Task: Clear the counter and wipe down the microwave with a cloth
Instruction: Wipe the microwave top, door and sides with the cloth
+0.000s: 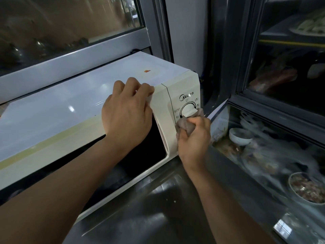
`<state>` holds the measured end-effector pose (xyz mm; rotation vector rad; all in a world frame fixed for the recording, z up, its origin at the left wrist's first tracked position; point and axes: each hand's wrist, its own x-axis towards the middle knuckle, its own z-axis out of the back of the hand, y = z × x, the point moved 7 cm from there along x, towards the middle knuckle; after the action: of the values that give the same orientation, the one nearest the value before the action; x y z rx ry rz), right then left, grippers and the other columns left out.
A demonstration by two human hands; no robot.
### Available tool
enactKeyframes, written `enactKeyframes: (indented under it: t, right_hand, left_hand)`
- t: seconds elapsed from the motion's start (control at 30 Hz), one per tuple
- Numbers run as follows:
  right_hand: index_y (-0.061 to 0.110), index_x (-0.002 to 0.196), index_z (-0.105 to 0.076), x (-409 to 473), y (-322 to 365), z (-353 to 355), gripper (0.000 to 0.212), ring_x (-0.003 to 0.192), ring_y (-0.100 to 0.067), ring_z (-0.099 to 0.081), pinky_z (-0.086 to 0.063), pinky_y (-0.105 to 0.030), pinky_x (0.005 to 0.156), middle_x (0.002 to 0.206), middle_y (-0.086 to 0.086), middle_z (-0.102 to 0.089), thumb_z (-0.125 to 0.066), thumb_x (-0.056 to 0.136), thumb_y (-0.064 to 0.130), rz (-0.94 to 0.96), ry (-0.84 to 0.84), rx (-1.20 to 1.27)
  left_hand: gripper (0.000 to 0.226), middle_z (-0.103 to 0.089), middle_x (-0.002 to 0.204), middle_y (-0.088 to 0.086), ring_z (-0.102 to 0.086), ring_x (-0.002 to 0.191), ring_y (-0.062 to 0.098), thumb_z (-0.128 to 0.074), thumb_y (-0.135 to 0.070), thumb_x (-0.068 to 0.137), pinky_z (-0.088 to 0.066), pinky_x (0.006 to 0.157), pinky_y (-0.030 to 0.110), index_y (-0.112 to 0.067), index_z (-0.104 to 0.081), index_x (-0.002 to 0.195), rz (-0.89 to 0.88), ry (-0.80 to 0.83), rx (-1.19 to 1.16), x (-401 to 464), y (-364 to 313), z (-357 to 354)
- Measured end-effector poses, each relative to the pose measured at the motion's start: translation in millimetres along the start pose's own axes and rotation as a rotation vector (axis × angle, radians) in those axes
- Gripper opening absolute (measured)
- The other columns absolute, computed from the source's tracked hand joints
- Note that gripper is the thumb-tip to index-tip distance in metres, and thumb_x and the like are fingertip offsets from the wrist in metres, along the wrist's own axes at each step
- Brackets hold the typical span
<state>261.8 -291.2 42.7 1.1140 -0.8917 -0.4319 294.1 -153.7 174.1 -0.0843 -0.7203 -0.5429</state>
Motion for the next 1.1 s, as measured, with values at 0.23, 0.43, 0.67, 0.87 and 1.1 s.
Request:
enactKeyframes:
  t: [0.23,0.43,0.67,0.87,1.1]
  right_hand:
    - [-0.001,0.095,-0.055,22.9,-7.3,14.8,0.025,0.078,-0.01,-0.054,-0.036,0.005,0.069,0.091,-0.007,-0.056,-0.069,0.075,-0.007,0.048,0.018,0.047]
    - [0.013,0.095,-0.05,51.2,-27.9,25.0,0.023,0.077,-0.011,-0.054,-0.031,0.005,0.062,0.093,-0.008,-0.06,-0.064,0.081,0.001,-0.153,-0.047,-0.009]
    - [0.011,0.107,-0.064,8.9,-2.1,13.8,0.024,0.099,-0.015,-0.062,-0.052,-0.032,0.092,0.102,-0.002,-0.067,-0.068,0.083,0.008,-0.159,0.131,0.039]
    - [0.007,0.117,-0.063,-6.1,6.3,13.7,0.029,0.105,-0.012,-0.06,-0.047,-0.02,0.097,0.111,-0.006,-0.066,-0.058,0.089,0.004,0.011,0.165,0.068]
    - [-0.005,0.113,-0.063,-35.3,-1.5,6.5,0.033,0.106,-0.016,-0.053,-0.023,0.007,0.094,0.117,-0.016,-0.062,-0.06,0.081,-0.01,0.131,0.017,-0.104]
  left_hand:
    - [0.033,-0.057,0.1,0.005,-0.048,0.089,0.03,-0.048,-0.015,0.083,-0.023,0.056,0.028,-0.017,-0.061,0.113,-0.011,-0.005,0.007,-0.7,0.9,0.0]
    - [0.033,-0.057,0.101,0.005,-0.048,0.09,0.029,-0.048,-0.016,0.082,-0.023,0.055,0.028,-0.017,-0.061,0.113,-0.015,-0.007,0.016,-0.8,-0.4,-0.9]
    - [0.032,-0.057,0.102,0.005,-0.048,0.091,0.03,-0.05,-0.015,0.082,-0.028,0.056,0.03,-0.017,-0.06,0.113,-0.007,0.008,0.005,-0.8,-0.6,-1.9]
    - [0.032,-0.056,0.1,0.005,-0.048,0.09,0.029,-0.048,-0.016,0.082,-0.026,0.056,0.029,-0.017,-0.06,0.112,-0.005,-0.01,0.01,-0.1,-0.2,-0.8]
    - [0.033,-0.056,0.1,0.006,-0.048,0.089,0.03,-0.047,-0.016,0.081,-0.023,0.055,0.028,-0.016,-0.061,0.11,-0.008,-0.026,0.031,-1.3,-1.4,-0.2]
